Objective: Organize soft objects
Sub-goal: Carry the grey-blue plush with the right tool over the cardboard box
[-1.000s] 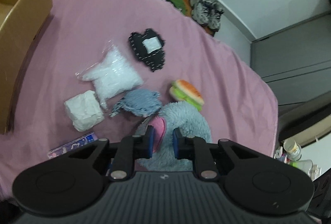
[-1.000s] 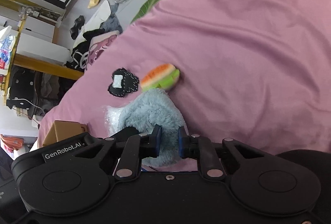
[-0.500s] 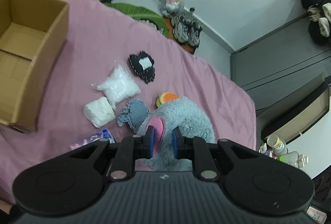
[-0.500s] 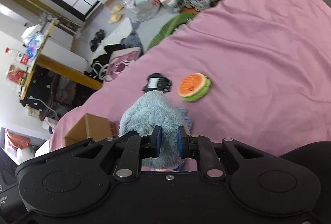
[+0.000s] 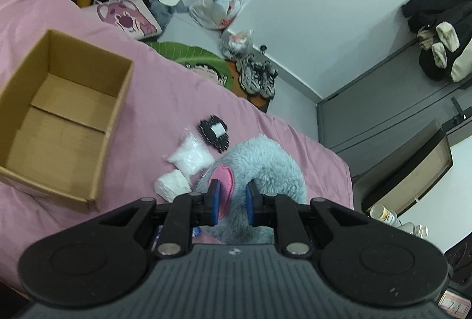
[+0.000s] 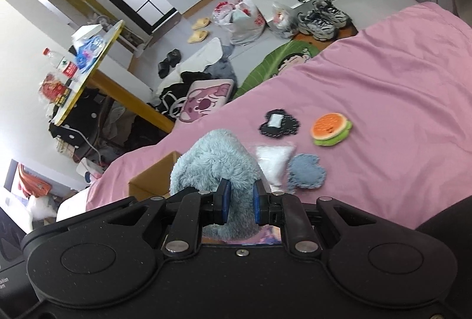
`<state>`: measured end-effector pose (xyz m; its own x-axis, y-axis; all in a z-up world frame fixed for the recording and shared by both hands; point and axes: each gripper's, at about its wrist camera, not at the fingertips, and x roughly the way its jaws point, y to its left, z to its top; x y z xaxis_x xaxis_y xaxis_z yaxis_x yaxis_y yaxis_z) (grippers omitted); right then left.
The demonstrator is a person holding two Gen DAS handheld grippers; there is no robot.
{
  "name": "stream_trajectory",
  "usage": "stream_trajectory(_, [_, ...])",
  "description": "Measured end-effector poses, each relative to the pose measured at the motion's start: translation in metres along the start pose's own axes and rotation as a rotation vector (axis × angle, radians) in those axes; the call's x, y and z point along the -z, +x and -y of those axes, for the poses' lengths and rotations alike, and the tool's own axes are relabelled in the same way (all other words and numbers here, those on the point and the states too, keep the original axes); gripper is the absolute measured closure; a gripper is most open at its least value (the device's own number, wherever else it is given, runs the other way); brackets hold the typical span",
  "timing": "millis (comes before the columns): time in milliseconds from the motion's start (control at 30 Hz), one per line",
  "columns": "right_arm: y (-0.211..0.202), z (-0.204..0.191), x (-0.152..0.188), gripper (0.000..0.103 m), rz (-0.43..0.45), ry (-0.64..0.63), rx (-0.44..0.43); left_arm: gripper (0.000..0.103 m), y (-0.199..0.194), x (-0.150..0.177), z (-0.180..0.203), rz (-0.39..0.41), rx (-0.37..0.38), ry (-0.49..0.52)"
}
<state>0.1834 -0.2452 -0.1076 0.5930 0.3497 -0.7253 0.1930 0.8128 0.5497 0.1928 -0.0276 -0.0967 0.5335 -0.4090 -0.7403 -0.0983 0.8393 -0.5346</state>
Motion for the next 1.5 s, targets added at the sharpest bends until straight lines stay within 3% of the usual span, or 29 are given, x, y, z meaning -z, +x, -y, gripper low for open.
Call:
stream_trajectory(467, [0.008,-0.059,0.017,0.087,0.008,-0.073,-0.069,0.086,-0.040,-0.020,-0.046,0.085,0.010,-0.049])
stream_trajectory(833, [0.043,-0.101,0.025,0.087,-0.049,-0.092,-0.120,0.086,-0.052,-0.042,-0.095,0.131,-0.007,-0.121])
stream_trajectory(1500, [0.148,-0.137,0.030,0.087,-0.166,-0.117,-0.089,0.086,-0.008,-0.083,-0.180,0.141,-0.077,-0.250])
